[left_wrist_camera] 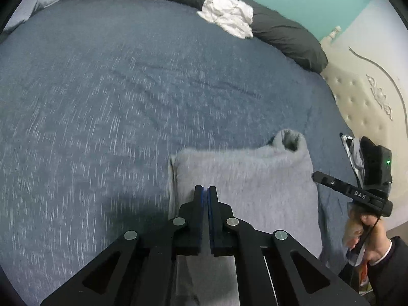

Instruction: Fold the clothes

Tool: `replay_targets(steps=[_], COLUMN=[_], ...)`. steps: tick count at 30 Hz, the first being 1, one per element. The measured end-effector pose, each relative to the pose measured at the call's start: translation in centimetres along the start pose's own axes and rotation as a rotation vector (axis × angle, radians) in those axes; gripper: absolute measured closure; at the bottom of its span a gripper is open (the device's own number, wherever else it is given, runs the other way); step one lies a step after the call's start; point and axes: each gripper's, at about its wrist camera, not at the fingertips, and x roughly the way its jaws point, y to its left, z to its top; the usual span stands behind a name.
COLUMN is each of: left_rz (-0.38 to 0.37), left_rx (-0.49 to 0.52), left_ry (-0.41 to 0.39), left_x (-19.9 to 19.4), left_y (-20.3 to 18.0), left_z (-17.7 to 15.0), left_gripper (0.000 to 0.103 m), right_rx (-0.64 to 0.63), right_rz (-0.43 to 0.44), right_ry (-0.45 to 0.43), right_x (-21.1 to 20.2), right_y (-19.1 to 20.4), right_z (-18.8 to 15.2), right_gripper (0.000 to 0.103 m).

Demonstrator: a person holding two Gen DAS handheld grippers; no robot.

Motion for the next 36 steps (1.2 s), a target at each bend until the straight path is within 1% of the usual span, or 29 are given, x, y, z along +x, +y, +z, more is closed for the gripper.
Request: replay_targets(steps=[2,4,5,6,7,9,11,13,14,15,16,17,18,21,24,25,26,27,29,33,36], left_rz=[0.023,0.023,0.007,0.001,0.001,-0.008,-0.014,-0.019,-0.030,-0.036,-0.036,-0.037,-0.042,-0.063,-0.063,-0.062,-0.062,-0.061,-0.063,-0.052,-0.060], left_rx=[0.007,-0.001,-0.005,0.000,0.009,0.019,0.019,0.014,0.005,-0.001,-0.004,-0.006,-0.011,-0.032,-0.021,-0.016,-0.012,-0.010,-0.010,0.011,-0.012], left_ry=[0.020,0.011,0.003,0.005,0.014,0.035,0.056,0.074,0.083,0.092,0.100,0.109,0.117,0.131,0.127,0.124,0.121,0.119,0.114,0.105,0.106], left_x=[0.1,-0.5,-1.1,-1.4,-1.7,-2.0,-1.9,-1.8,-1.6,-1.5,-1.4,-1.3,-1.3,-1.2,-1.2,-1.3,-1.3,-1.4,-1.5,-1.8,-1.7], left_y=[0.1,0.3,0.3,0.2,0.1,0.0,0.0,0.1,0.2,0.3,0.3,0.3,0.4,0.8,1.2,1.3,1.3,1.4,1.6,2.1,3.0], left_z=[-0.8,-1.4,-1.7,-1.9,-2.2,-2.9,-3.6,-4.3,-4.6,-5.0,-5.3,-5.6,-5.9,-6.9,-7.3,-7.4,-7.5,-7.5,-7.6,-7.8,-7.9], left_gripper=[0.100,0.100,0.100,0.099,0.098,0.091,0.077,0.069,0.064,0.062,0.060,0.059,0.059,0.059,0.060,0.068,0.080,0.080,0.084,0.087,0.087], right_rx=[0.022,0.104,0.131,0.156,0.152,0.124,0.122,0.133,0.141,0.148,0.152,0.157,0.158,0.154,0.146,0.135,0.124,0.122,0.126,0.144,0.139], right_rz=[-0.017,0.010,0.032,0.052,0.058,0.054,0.062,0.061,0.061,0.062,0.066,0.071,0.079,0.089,0.106,0.102,0.097,0.098,0.100,0.114,0.122], right_ry=[0.017,0.028,0.000,-0.026,-0.036,-0.036,-0.015,0.004,0.015,0.027,0.046,0.065,0.084,0.123,0.167,0.181,0.194,0.199,0.207,0.210,0.217], right_x=[0.1,-0.2,-1.2,-2.2,-2.9,-4.0,-4.6,-4.6,-4.6,-4.5,-4.4,-4.2,-3.9,-3.1,-2.4,-2.0,-1.7,-1.5,-1.2,-0.6,-0.4], right_y=[-0.9,-2.3,-2.8,-3.2,-3.3,-3.2,-3.4,-3.3,-3.3,-3.3,-3.3,-3.2,-3.1,-2.5,-2.1,-1.8,-1.5,-1.3,-1.0,-0.9,-0.7], right_z=[-0.9,-1.5,-1.8,-2.0,-2.1,-2.4,-2.9,-3.4,-3.7,-3.9,-4.3,-4.7,-5.2,-5.9,-6.5,-6.6,-6.7,-6.7,-6.7,-6.7,-6.9], right_gripper=[0.103,0.102,0.098,0.098,0.098,0.098,0.098,0.097,0.089,0.081,0.065,0.059,0.059,0.058,0.058,0.058,0.058,0.058,0.058,0.058,0.058])
